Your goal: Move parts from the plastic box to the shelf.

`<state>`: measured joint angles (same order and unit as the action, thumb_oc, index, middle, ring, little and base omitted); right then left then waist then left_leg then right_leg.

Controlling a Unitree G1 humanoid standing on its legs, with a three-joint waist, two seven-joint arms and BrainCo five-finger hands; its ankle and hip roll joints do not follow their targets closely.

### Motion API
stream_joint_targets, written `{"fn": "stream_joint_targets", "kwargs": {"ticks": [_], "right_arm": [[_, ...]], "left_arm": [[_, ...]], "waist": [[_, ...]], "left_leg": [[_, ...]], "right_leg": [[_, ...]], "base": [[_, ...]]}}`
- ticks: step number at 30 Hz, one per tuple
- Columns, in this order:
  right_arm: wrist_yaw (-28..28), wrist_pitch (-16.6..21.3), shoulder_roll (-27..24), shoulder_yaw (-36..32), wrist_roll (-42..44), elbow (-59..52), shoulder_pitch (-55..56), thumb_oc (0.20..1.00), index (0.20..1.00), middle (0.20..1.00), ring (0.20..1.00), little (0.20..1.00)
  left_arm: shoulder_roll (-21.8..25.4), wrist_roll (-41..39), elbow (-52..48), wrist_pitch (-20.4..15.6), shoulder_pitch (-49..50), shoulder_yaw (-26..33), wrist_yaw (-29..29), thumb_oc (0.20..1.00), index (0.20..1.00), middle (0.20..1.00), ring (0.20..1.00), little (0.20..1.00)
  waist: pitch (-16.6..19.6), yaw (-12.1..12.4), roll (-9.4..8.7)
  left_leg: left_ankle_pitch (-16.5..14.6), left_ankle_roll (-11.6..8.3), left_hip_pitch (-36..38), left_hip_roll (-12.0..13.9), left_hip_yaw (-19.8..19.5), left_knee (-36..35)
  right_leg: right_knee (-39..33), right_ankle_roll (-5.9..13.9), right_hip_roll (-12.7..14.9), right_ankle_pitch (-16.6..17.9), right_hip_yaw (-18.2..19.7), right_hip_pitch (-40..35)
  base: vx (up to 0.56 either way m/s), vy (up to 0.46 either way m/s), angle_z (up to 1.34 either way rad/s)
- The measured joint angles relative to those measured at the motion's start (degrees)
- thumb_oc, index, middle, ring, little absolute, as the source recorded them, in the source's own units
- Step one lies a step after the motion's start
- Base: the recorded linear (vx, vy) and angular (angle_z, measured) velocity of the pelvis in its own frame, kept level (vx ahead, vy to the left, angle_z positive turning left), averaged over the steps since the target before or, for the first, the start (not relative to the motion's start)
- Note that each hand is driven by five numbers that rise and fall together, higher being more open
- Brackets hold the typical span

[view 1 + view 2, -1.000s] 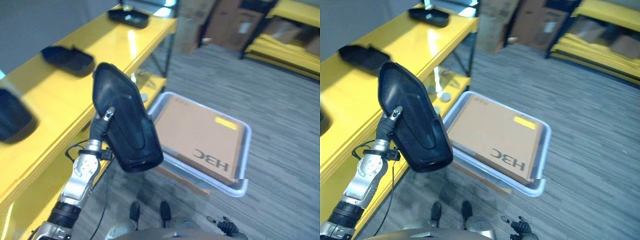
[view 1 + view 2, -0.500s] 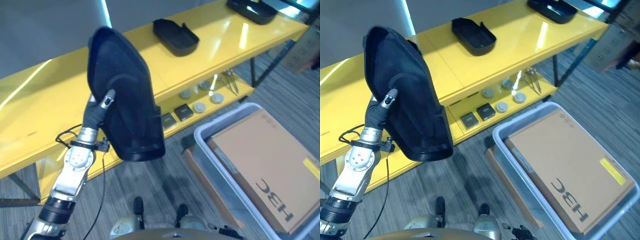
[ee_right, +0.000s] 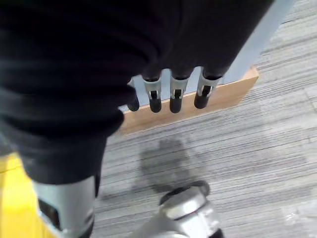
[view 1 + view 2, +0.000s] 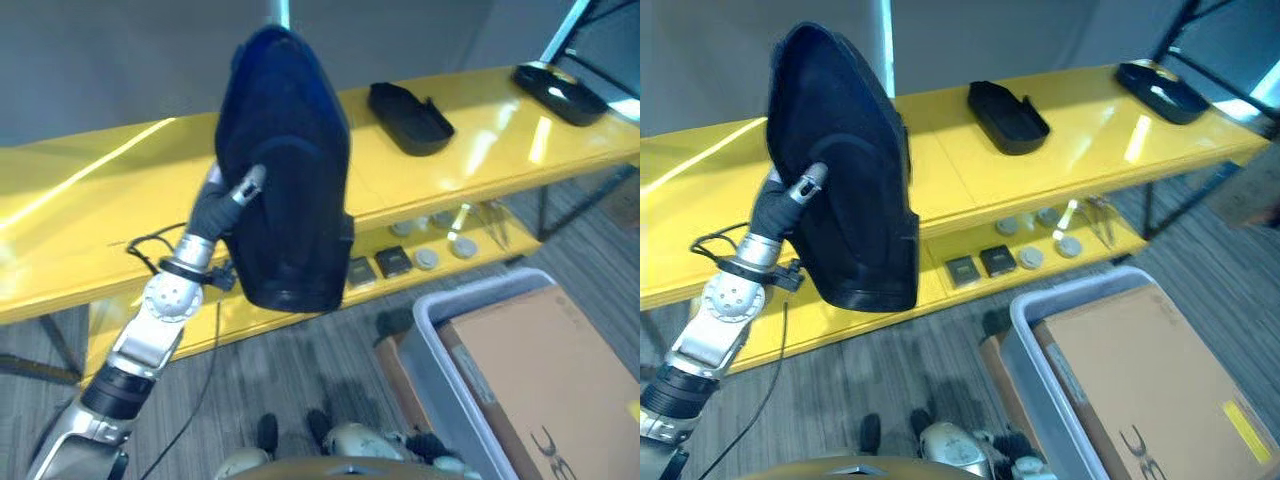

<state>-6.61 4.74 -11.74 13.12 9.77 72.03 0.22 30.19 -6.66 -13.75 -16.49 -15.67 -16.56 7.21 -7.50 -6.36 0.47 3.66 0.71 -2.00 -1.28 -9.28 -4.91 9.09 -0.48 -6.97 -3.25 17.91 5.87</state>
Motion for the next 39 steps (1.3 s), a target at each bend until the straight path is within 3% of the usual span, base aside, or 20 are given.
{"fn": "stream_joint_targets", "kwargs": {"ticks": [5,6,7,9,10,12,14,17,20,21,22,23,24,26,28,29,30,33,35,39], "right_arm": [[0.21,-0.29,-3.74,1.29,-3.08,2.93,-0.31,1.0,1.0,1.0,1.0,1.0],[0.02,-0.1,-7.19,1.15,-4.09,3.21,-0.94,1.0,1.0,1.0,1.0,1.0],[0.0,-0.15,-8.86,0.92,-4.58,3.23,-1.58,1.0,1.0,1.0,1.0,1.0],[-0.34,-0.24,-10.34,-3.73,-4.84,3.17,-2.27,1.0,1.0,1.0,1.0,1.0],[-0.38,-0.51,-10.18,-5.37,-4.72,3.44,-2.58,1.0,1.0,1.0,1.0,1.0],[-1.01,-0.62,-9.96,-6.56,-4.41,3.37,-2.94,1.0,1.0,1.0,1.0,1.0],[-1.56,-0.71,-9.97,-8.09,-3.63,3.53,-3.71,1.0,1.0,1.0,1.0,1.0],[-2.12,-1.38,-8.61,-6.56,-2.35,3.91,-5.2,1.0,1.0,1.0,1.0,1.0],[-2.02,-1.42,-8.98,-1.5,-4.21,3.16,-7.05,1.0,1.0,1.0,1.0,1.0],[-2.05,-1.59,-9.02,0.5,-5.79,3.17,-7.21,1.0,1.0,1.0,1.0,1.0],[-2.1,-1.76,-8.39,3.44,-7.58,3.05,-7.51,1.0,1.0,1.0,1.0,1.0],[-1.99,-1.71,-7.8,4.52,-9.51,2.92,-7.45,1.0,1.0,1.0,1.0,1.0],[-1.93,-2.3,-7.24,3.44,-10.81,2.9,-7.74,1.0,1.0,1.0,1.0,1.0],[-2.32,-2.64,-3.85,0.03,-11.2,2.66,-9.21,1.0,1.0,1.0,1.0,1.0],[-2.27,-2.58,-0.85,-1.0,-11.34,0.14,-8.53,1.0,1.0,1.0,1.0,1.0],[-2.5,-2.24,-1.57,-0.21,-11.32,-2.37,-7.45,1.0,1.0,1.0,1.0,1.0],[-3.78,-1.93,-1.36,1.21,-11.32,-3.84,-6.37,1.0,1.0,1.0,1.0,1.0],[-4.61,-1.54,0.06,1.29,-10.3,-3.54,-4.13,1.0,1.0,1.0,1.0,1.0],[-4.78,-0.64,-0.08,0.86,-9.1,-3.5,-2.25,1.0,1.0,1.0,1.0,1.0],[-3.74,-0.8,-2.15,4.11,-10.48,-1.72,-2.02,1.0,1.0,1.0,1.0,1.0]], "left_arm": [[0.01,-1.62,-1.52,-0.54,7.63,2.66,-0.12,0.2,0.2,0.2,0.2,0.2],[-0.04,-2.23,-0.71,-0.63,8.7,2.79,-0.05,0.2,0.2,0.2,0.2,0.2],[-0.01,-2.23,-0.48,-0.63,8.72,2.93,-0.02,0.2,0.2,0.2,0.2,0.2],[-0.02,-2.18,1.3,-0.58,6.1,2.57,-0.21,0.2,0.2,0.2,0.2,0.2],[0.24,-2.26,1.51,-0.59,5.36,3.0,0.01,0.2,0.2,0.2,0.2,0.2],[0.34,-2.51,1.49,-0.6,4.64,3.44,0.42,0.2,0.2,0.2,0.2,0.2],[0.46,-2.76,1.51,-0.58,4.62,3.38,0.56,0.2,0.2,0.2,0.2,0.2],[0.21,-3.27,3.05,-0.61,1.1,2.79,1.39,0.2,0.2,0.2,0.2,0.2],[0.26,-3.57,4.3,-0.64,0.97,2.73,2.23,0.2,0.2,0.2,0.2,0.2],[0.42,-4.05,4.28,-0.7,0.78,2.76,2.28,0.2,0.2,0.2,0.2,0.2],[0.44,-4.54,4.38,-0.7,0.57,2.72,2.27,0.2,0.2,0.2,0.2,0.2],[0.31,-5.43,4.47,-0.69,-0.13,2.38,2.15,0.2,0.2,0.2,0.2,0.2],[0.83,-6.16,4.54,-0.69,-0.96,1.48,2.14,0.2,0.2,0.2,0.2,0.2],[6.05,-6.74,3.46,-0.66,-0.54,1.71,1.51,0.2,0.2,0.2,0.2,0.2],[9.37,-6.69,3.31,-0.56,-0.39,2.77,0.76,0.2,0.2,0.2,0.2,0.2],[9.39,-6.66,3.39,-0.55,-0.71,3.06,0.79,0.2,0.2,0.2,0.2,0.2],[8.91,-6.54,3.58,-0.59,-1.77,2.78,1.21,0.2,0.2,0.2,0.2,0.2],[9.08,-4.12,5.92,0.17,-2.48,2.63,1.75,0.2,0.2,0.2,0.2,0.2],[9.25,-3.09,5.92,0.4,-2.46,2.68,2.46,0.2,0.2,0.2,0.2,0.2],[6.44,-2.15,13.6,0.71,-2.87,2.94,5.06,0.2,0.2,0.2,0.2,0.2]], "waist": [[0.31,2.99,2.59],[0.52,3.02,4.2],[0.31,3.68,4.49],[-1.19,1.6,2.47],[-1.7,2.07,0.99],[-2.08,3.13,0.33],[-2.31,3.4,0.0],[-2.43,3.3,0.49],[-2.38,4.72,2.44],[-2.41,5.22,3.27],[-2.15,5.89,1.91],[-2.16,5.63,0.67],[-2.2,5.6,0.78],[-2.12,6.03,0.94],[-2.0,5.76,0.67],[-1.74,5.17,0.97],[-1.27,3.19,0.8],[-0.58,1.15,-0.36],[-0.57,0.76,-0.34],[0.88,0.27,0.81]], "left_leg": [[-0.72,-0.81,1.04,2.61,3.19,1.2],[0.56,-2.81,-0.35,2.85,2.32,2.69],[0.65,-2.78,-1.02,2.8,1.97,2.82],[-1.42,-5.29,-3.46,2.52,5.26,4.73],[-1.53,-5.48,-3.44,3.36,5.4,4.38],[-1.76,-6.23,-3.33,6.31,5.42,3.52],[-1.39,-7.29,-3.1,8.6,4.51,2.04],[-0.21,-8.34,-6.92,12.07,4.7,0.01],[0.4,-6.99,-5.69,10.67,4.24,0.0],[2.55,-7.91,-5.09,9.53,3.74,0.0],[3.94,-7.67,-4.95,6.13,4.45,0.37],[2.73,-5.71,-5.37,2.53,6.24,0.88],[2.62,-3.62,-5.82,0.27,7.97,1.56],[3.35,-1.13,-5.09,-0.34,13.63,0.54],[2.34,0.23,-3.99,-0.57,16.03,0.33],[2.35,0.11,-3.31,-0.66,15.94,0.34],[2.16,0.2,-3.52,-0.55,15.62,0.31],[1.73,-0.29,-3.75,-2.2,16.08,0.31],[1.26,-0.05,-3.41,-4.24,16.12,0.33],[1.45,1.15,-2.52,-5.95,14.91,0.35]], "right_leg": [[-5.72,-1.62,0.14,2.84,-5.01,-3.74],[-7.26,-2.55,0.2,3.6,-7.11,-4.09],[-7.52,-2.62,0.53,3.99,-7.77,-3.83],[-9.56,-3.03,4.39,4.4,-14.76,-5.87],[-9.57,-2.81,5.58,4.27,-15.37,-5.8],[-10.35,-2.09,6.43,4.41,-15.8,-5.85],[-10.82,-1.2,7.22,4.71,-16.47,-5.88],[-13.76,2.29,9.38,5.86,-17.81,-5.85],[-13.79,6.09,11.42,5.74,-15.39,-6.09],[-13.77,6.97,12.51,5.24,-14.23,-6.13],[-13.78,6.49,15.83,4.63,-12.86,-5.44],[-13.74,5.14,19.37,4.89,-12.47,-5.16],[-12.46,4.32,21.6,7.65,-12.31,-3.2],[-10.87,3.91,22.39,11.75,-12.1,0.21],[-9.23,6.27,21.31,10.87,-12.52,1.65],[-8.84,8.88,19.04,8.84,-11.77,1.73],[-8.24,10.56,14.03,5.86,-6.73,2.32],[-8.33,8.11,8.67,5.96,-6.15,4.76],[-9.02,6.39,8.76,7.22,-6.07,5.34],[-14.24,6.65,9.75,10.69,-5.84,1.77]], "base": [[0.01,-0.068,0.57],[-0.05,0.037,0.54],[-0.02,0.079,1.0],[0.02,0.086,1.47],[0.03,0.076,1.1],[0.06,0.124,0.39],[0.11,0.213,0.33],[0.22,0.345,0.28],[0.25,0.472,-0.49],[0.27,0.528,-0.74],[0.22,0.446,-0.47],[0.2,0.37,-0.29],[0.14,0.237,-0.35],[0.19,0.216,-0.88],[0.18,0.182,-0.92],[0.22,0.168,-0.55],[0.17,0.095,-0.23],[0.11,0.008,0.07],[0.08,-0.035,0.22],[0.11,-0.037,0.22]]}}
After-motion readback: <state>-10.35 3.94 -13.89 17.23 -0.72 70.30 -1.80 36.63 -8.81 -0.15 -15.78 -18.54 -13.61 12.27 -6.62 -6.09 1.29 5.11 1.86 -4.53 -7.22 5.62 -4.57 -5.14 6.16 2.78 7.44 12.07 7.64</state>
